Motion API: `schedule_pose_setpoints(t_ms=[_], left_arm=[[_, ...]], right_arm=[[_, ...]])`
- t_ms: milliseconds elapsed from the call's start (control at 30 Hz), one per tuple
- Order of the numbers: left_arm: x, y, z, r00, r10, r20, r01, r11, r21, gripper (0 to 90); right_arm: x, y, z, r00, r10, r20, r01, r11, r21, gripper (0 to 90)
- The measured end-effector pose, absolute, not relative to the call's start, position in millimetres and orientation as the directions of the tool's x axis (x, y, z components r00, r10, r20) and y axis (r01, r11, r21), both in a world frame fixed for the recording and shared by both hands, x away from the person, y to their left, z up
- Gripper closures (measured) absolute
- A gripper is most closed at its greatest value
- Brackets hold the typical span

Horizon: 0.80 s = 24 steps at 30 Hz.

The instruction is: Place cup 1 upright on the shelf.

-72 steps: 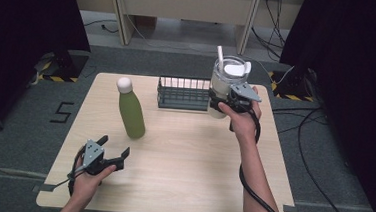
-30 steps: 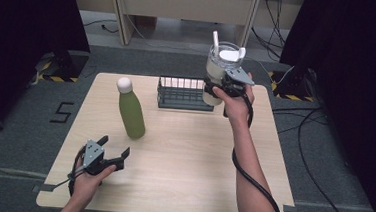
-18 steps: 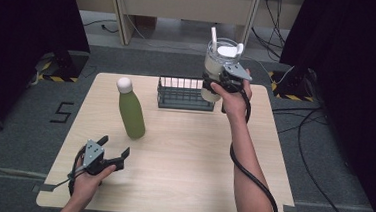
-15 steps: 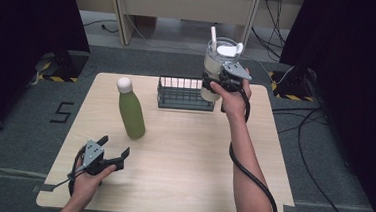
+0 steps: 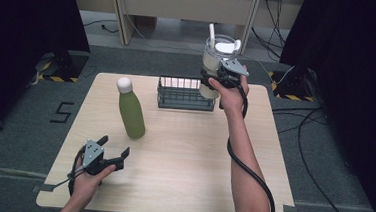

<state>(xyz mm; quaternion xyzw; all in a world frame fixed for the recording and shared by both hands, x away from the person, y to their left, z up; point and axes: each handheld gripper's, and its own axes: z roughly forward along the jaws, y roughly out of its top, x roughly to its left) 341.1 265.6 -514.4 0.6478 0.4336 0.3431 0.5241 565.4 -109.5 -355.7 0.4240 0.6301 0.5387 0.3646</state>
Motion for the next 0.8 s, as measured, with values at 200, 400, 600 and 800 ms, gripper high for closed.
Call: schedule_pose_setpoints(t_ms=[200, 400, 600, 800], left_arm=[[341.5, 266.0, -514.5, 0.387, 0.922, -0.011, 0.202, -0.074, 0.977, 7.6], [341.3, 266.2, -514.4, 0.388, 0.922, -0.010, 0.202, -0.075, 0.976, 7.6], [341.3, 266.1, -514.3, 0.389, 0.921, -0.010, 0.201, -0.075, 0.977, 7.6], [341.4, 266.3, -514.5, 0.389, 0.921, -0.010, 0.201, -0.074, 0.977, 7.7]], right_arm=[[570.6, -109.0, -353.0, -0.370, 0.929, 0.000, 0.143, 0.057, 0.988, 10.2], [575.7, -107.3, -351.0, -0.372, 0.928, -0.003, 0.138, 0.059, 0.989, 10.1], [580.3, -105.2, -351.5, -0.367, 0.930, -0.005, 0.134, 0.058, 0.989, 10.1], [587.1, -102.7, -353.3, -0.355, 0.935, -0.004, 0.132, 0.054, 0.990, 10.1]])
